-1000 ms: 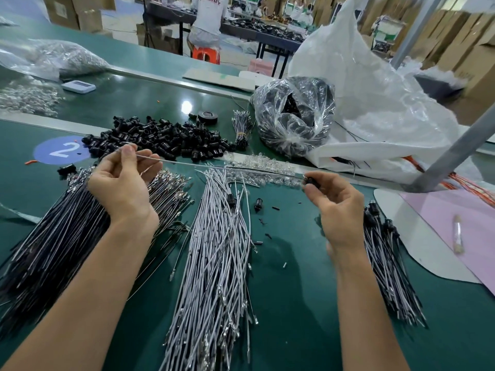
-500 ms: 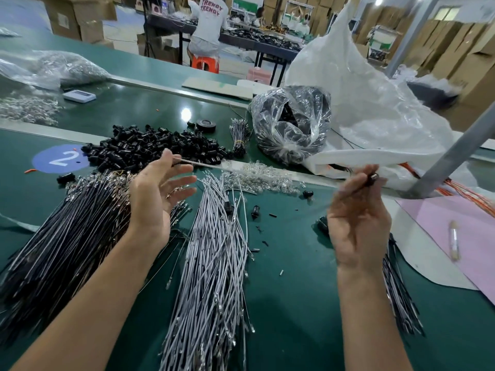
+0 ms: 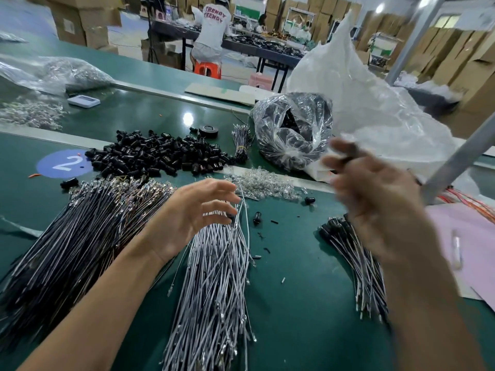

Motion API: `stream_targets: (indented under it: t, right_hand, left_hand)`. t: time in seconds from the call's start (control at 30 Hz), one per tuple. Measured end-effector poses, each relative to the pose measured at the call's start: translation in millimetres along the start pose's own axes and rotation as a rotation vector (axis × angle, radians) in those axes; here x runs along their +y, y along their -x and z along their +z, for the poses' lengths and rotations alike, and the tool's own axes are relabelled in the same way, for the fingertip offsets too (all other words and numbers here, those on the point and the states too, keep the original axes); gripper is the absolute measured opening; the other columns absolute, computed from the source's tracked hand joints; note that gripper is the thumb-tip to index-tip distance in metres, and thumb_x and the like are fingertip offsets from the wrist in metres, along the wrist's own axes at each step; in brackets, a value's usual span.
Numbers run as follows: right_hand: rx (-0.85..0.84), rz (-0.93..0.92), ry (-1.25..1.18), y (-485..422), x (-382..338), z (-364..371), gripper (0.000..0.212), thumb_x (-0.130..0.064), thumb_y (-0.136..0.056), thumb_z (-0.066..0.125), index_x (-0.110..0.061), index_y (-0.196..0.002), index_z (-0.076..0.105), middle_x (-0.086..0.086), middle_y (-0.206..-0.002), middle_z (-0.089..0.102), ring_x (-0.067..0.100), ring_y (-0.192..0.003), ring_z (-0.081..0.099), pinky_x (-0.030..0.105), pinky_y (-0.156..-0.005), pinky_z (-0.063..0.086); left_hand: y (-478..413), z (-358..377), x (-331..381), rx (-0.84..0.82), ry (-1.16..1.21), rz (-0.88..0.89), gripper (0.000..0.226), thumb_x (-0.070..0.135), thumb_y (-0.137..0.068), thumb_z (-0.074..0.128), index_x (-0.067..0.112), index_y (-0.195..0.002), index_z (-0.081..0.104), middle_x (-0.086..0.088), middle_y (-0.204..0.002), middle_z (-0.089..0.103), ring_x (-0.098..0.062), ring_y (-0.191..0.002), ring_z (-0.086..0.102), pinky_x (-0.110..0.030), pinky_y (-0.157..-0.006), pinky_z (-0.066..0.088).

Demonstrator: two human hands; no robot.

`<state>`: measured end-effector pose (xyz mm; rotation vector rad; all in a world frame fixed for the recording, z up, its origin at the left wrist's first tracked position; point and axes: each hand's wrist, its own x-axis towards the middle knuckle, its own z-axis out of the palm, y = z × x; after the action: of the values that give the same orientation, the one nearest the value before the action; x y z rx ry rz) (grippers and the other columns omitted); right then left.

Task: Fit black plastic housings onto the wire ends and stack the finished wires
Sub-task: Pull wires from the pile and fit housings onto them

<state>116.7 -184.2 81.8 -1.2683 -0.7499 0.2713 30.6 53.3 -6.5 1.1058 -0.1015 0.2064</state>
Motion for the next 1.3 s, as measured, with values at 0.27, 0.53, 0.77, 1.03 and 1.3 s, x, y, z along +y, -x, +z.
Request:
stream_targets:
  t: [0.27, 0.53, 0.77, 1.03, 1.3]
  right_hand:
    - [-0.032, 0.148, 0.536, 0, 89, 55, 0.053, 0.009, -0.079, 0.072, -0.009, -0.126, 0.057, 0.004, -0.076, 0.076, 0.013, -0.068, 0.074, 0.028, -0.065, 0.061]
    - [0.008, 0.242, 0.417, 5, 101, 51, 0.006, -0.008, -0.087, 0.072, -0.003, -0.091, 0.072, 0.009, -0.068, 0.073, 0.018, -0.059, 0.07, 0.026, -0.058, 0.056]
    - [0.042, 0.209, 0.282, 8, 106, 54, 0.014, -0.003, -0.089, 0.067, -0.004, -0.076, 0.072, 0.007, -0.06, 0.069, 0.017, -0.052, 0.065, 0.023, -0.052, 0.052]
    - [0.053, 0.185, 0.2, 8, 107, 56, 0.008, -0.005, -0.084, 0.072, -0.011, -0.079, 0.073, 0.01, -0.064, 0.071, 0.02, -0.054, 0.067, 0.024, -0.053, 0.053]
    - [0.051, 0.194, 0.131, 10, 110, 57, 0.021, -0.018, -0.076, 0.074, -0.003, -0.089, 0.067, 0.012, -0.069, 0.073, 0.024, -0.058, 0.071, 0.025, -0.053, 0.055]
  left_hand:
    - [0, 16, -24, 0.186, -0.318, -0.027, 0.026, 0.023, -0.071, 0.075, 0.016, -0.096, 0.077, -0.015, -0.092, 0.076, -0.024, -0.08, 0.072, -0.028, -0.077, 0.059]
    - [-3, 19, -25, 0.258, -0.243, 0.103, 0.019, 0.022, -0.069, 0.075, 0.021, -0.087, 0.08, -0.004, -0.089, 0.077, -0.01, -0.085, 0.07, -0.018, -0.08, 0.054]
    - [-5, 23, -31, 0.264, -0.22, 0.114, 0.024, 0.018, -0.068, 0.075, 0.013, -0.092, 0.076, -0.003, -0.087, 0.077, -0.01, -0.082, 0.071, -0.017, -0.075, 0.053]
    - [-3, 24, -29, 0.27, -0.181, 0.11, 0.03, 0.022, -0.069, 0.075, 0.008, -0.096, 0.074, -0.012, -0.088, 0.076, -0.019, -0.081, 0.071, -0.024, -0.077, 0.056]
    - [-2, 27, -30, 0.318, -0.211, 0.047, 0.032, 0.025, -0.066, 0.076, 0.007, -0.093, 0.076, -0.01, -0.089, 0.076, -0.019, -0.079, 0.069, -0.038, -0.077, 0.057]
